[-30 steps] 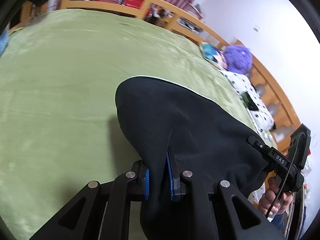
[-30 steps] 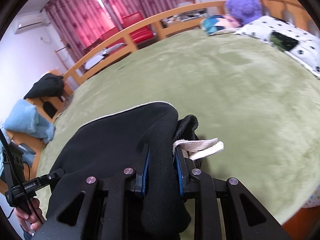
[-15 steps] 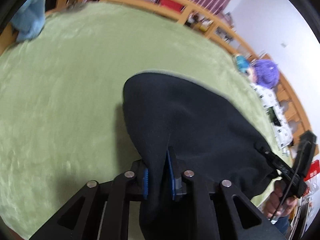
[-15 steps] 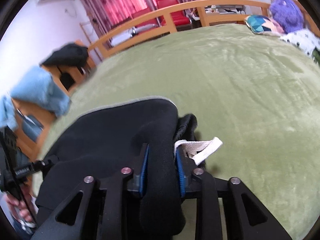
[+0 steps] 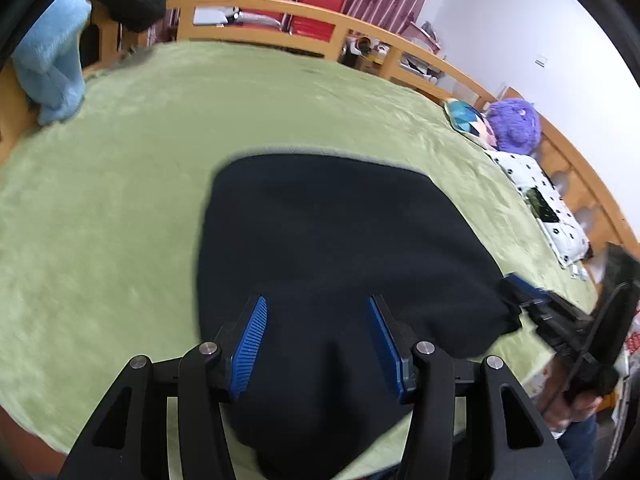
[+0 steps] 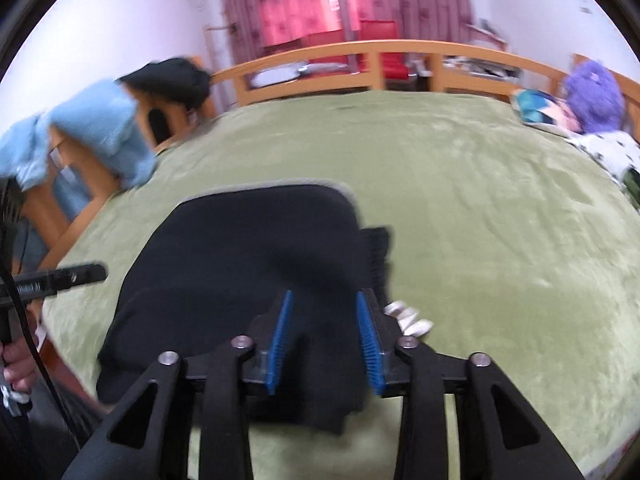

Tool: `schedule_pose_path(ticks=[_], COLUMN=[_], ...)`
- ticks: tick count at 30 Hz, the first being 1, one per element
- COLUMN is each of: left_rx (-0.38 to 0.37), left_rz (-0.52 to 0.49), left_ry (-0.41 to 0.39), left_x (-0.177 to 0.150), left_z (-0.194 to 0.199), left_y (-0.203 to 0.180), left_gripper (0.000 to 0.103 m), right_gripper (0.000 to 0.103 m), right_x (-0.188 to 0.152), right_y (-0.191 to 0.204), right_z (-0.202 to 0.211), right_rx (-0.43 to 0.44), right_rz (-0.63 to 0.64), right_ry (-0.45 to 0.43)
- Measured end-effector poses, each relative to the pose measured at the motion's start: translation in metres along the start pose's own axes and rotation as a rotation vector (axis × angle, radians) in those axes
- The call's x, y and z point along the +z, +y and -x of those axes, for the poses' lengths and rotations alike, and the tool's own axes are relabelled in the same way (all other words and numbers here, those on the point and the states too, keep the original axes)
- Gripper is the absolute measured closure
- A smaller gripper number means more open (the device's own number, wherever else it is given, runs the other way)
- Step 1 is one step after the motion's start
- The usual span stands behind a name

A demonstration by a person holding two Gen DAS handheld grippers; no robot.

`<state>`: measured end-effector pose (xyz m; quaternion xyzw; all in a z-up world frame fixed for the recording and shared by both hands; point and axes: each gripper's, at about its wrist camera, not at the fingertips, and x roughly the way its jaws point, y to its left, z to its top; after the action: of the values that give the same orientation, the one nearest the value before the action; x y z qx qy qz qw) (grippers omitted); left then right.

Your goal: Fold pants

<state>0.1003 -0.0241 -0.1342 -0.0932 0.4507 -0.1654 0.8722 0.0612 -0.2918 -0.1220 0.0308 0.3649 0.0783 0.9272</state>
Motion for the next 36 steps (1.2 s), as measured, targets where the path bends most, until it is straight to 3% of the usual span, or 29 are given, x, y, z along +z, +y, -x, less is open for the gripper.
schedule_pose_path(ticks=[3,8,12,13,15,19,25,28,31,33,36], left_rx=[0.003,0.025,0.016,0.027,0.046,0.083,0.097,0.141,0.121,0.126,0.122], left_rz=[0.019,-0.003,-0.001,0.002,0.003,0.000,-0.013,-0.007,0.004,-0.006,0.000], left_ry=[0.089,0.067,0.077,0.056,0.012,-0.046,-0.068,-0.007,-0.007,-0.021,-0.016], left_x=[-0.031,-0.045,-0.027,-0.017,0.001,0.044,0.095,0.103,0.098,0.099,0.100], left_z=[-0.035,-0.042,-0.028,-0.023,-0.017,-0.022,-0.060,-0.104,-0.120,-0.122,-0.133], left_y=[0.000,-0.006,-0.002,0.000,0.003,0.005,0.003,0.012,0.028,0.030,0.028], left_gripper=[0.054,0.051,0.050,0.050,0.050,0.050,0.050,0.050,0.050,0.048,0.047], right_gripper=[0.082,0.082,0.082,0.081,0.067,0.065,0.066,0.065,0.082,0.103,0.103], right_x=[-0.027,-0.042,-0.028,-0.020,-0.002,0.042,0.085,0.086,0.076,0.077,0.079], right_y=[0.000,-0.013,-0.018,-0.021,-0.024,-0.025,-0.021,-0.019,-0.030,-0.046,-0.060], right_z=[-0.020,-0.029,-0.020,-0.016,-0.012,-0.024,-0.079,-0.111,-0.134,-0.144,-0.155], right_rx=[-0.034,-0.020,0.018,0.027,0.027,0.017,0.048,0.083,0.043,0.013,0.024], right_rz=[0.038,-0.006,-0.034,-0.052,-0.060,-0.034,-0.020,0.002,0.003,-0.056,-0.116], right_ry=[0.082,0.113,0.119,0.102,0.053,-0.013,0.003,0.039,0.042,0.054,0.068])
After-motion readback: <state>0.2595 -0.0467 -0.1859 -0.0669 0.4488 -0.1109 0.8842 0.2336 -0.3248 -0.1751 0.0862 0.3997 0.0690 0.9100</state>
